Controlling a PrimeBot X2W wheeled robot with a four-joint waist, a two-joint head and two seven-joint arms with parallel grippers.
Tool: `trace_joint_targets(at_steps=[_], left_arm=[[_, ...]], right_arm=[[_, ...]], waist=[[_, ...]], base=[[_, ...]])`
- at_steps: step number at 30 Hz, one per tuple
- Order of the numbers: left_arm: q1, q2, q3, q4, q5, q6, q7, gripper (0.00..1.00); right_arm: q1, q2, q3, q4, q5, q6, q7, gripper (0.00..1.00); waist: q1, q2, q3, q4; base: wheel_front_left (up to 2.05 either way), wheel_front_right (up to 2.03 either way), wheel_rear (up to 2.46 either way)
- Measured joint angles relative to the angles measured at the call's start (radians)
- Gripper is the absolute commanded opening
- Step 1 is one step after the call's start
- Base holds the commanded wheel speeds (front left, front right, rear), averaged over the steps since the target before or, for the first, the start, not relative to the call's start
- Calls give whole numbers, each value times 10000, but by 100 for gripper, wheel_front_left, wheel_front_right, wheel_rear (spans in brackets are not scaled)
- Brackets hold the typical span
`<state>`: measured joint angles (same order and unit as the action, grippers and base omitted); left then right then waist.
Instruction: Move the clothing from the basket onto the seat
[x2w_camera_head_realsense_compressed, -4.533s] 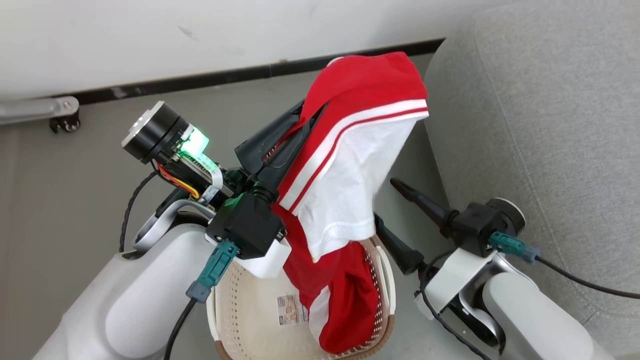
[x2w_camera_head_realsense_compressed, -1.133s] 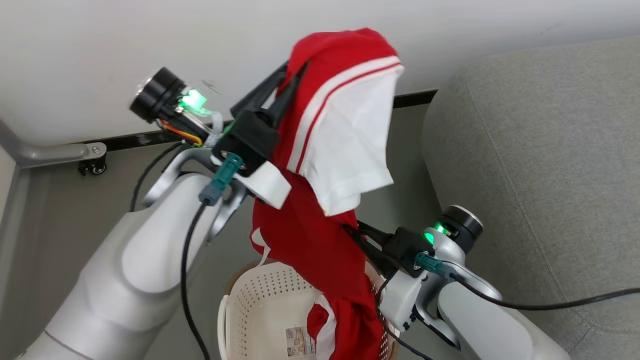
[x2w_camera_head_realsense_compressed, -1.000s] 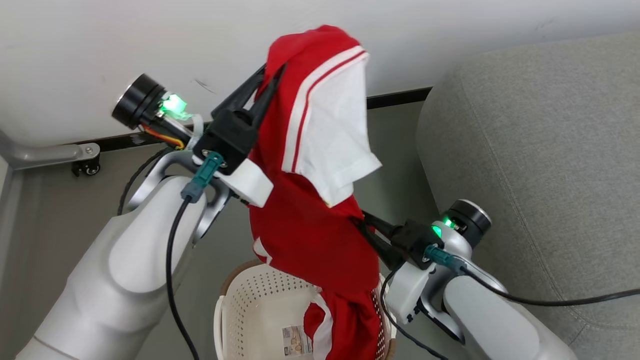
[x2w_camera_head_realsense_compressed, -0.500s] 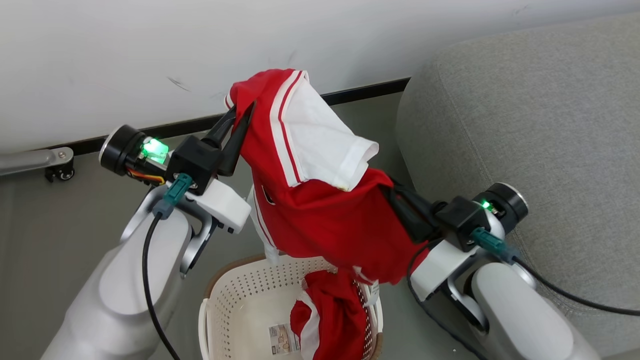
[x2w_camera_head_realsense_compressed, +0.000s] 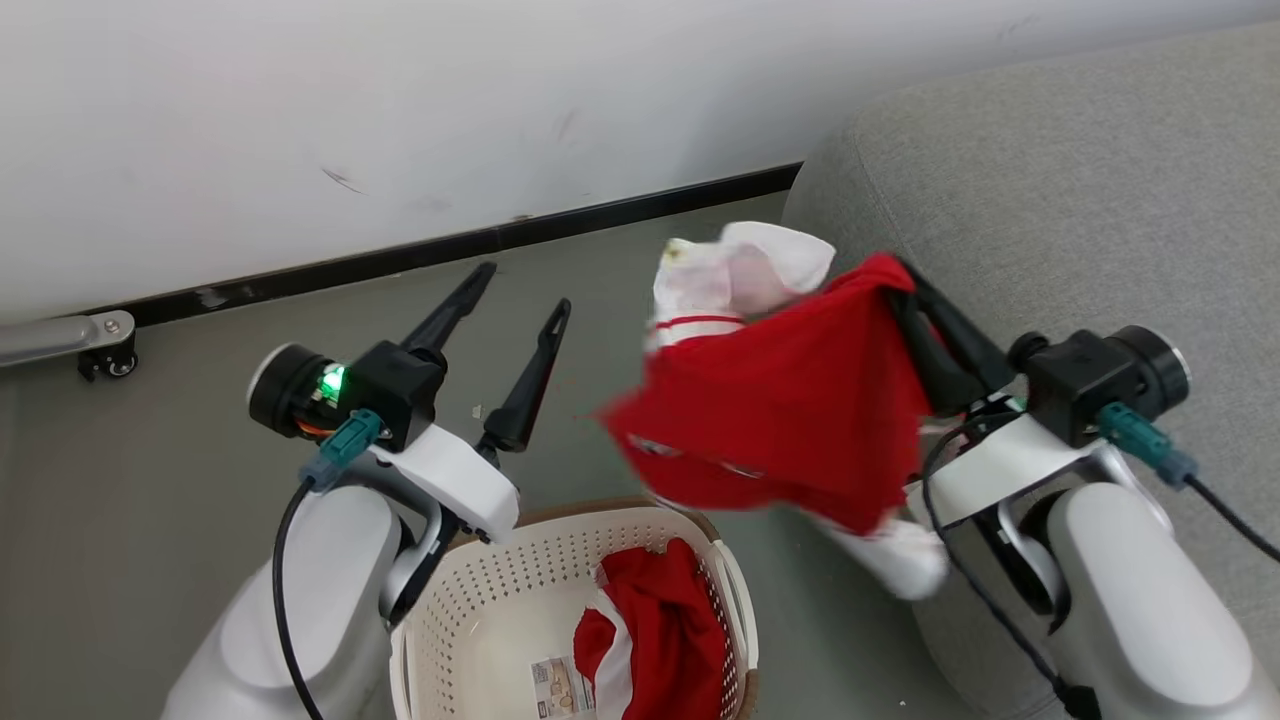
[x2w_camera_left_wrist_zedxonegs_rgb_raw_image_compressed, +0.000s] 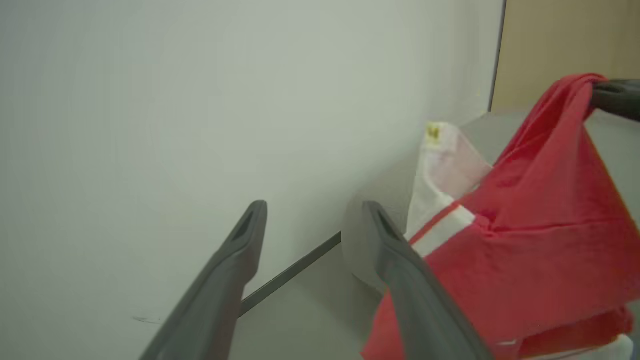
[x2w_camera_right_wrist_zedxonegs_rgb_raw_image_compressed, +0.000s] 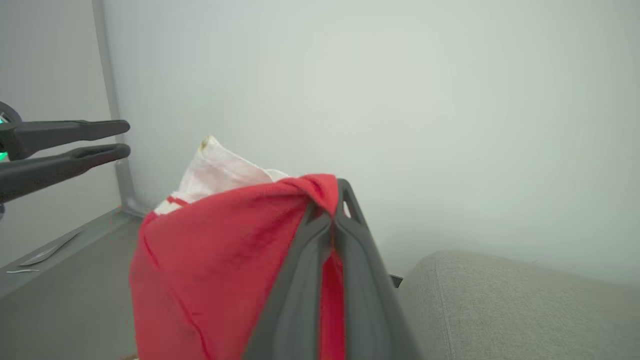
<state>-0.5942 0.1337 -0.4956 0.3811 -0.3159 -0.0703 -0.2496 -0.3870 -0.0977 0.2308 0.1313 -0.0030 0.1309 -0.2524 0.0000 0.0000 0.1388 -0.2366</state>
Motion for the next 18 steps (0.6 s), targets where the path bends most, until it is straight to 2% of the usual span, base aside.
trace_joint_targets(at_steps=[3, 18], left_arm=[[307, -98, -6, -180, -282, -205, -2, 100], [942, -286, -598, -1503, -711, -481, -27, 100]], right_arm=[[36, -121, -487, -270, 48, 0, 0, 0], [1019, -560, -1891, -989, -105, 0, 0, 0]], waist=[[0, 0, -79, -12], [0, 0, -445, -283]], base=[[0, 0, 0], [0, 0, 0]])
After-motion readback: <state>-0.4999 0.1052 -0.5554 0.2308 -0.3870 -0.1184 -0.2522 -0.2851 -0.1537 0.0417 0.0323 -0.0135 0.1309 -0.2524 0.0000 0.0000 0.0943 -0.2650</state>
